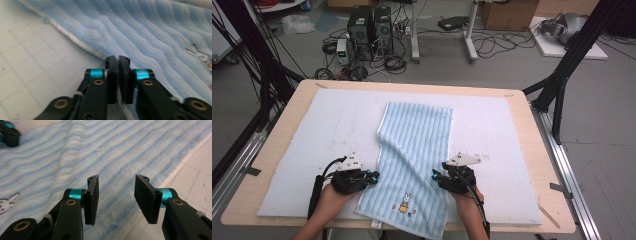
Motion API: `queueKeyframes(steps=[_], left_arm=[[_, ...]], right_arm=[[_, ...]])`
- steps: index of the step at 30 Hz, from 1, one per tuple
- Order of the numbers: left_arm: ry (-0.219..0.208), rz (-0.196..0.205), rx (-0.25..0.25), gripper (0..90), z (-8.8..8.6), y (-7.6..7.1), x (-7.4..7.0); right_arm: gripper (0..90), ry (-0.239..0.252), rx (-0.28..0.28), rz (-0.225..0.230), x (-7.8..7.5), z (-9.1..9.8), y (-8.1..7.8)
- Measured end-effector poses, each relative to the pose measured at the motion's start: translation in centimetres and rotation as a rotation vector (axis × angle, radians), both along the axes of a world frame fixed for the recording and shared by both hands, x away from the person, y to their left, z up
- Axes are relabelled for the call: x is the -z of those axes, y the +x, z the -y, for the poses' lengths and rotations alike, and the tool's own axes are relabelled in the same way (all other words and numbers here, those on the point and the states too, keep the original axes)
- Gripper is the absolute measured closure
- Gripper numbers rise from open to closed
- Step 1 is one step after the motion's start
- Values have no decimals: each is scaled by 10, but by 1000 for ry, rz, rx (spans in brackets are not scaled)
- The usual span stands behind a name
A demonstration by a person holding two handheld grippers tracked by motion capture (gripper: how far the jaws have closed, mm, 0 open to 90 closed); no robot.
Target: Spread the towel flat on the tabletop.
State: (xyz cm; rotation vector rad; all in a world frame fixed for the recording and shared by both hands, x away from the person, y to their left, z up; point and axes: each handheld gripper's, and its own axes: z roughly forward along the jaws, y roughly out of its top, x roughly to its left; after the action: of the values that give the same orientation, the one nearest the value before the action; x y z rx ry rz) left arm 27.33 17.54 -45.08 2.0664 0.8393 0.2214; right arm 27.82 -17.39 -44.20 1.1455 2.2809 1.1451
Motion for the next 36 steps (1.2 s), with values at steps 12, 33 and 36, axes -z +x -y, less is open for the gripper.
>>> queueKeyframes(steps=[12,33,36], left_arm=[[-36,-49,60,867,-31,-43,-2],[-216,22,-73,496,-34,4,-28],[-216,26,-94,487,-33,20,-31]], right_arm=[[862,-71,-70,-59,2,1,-8],[598,-23,-61,-43,1,-21,17],[679,-48,-104,-49,2,-28,23]])
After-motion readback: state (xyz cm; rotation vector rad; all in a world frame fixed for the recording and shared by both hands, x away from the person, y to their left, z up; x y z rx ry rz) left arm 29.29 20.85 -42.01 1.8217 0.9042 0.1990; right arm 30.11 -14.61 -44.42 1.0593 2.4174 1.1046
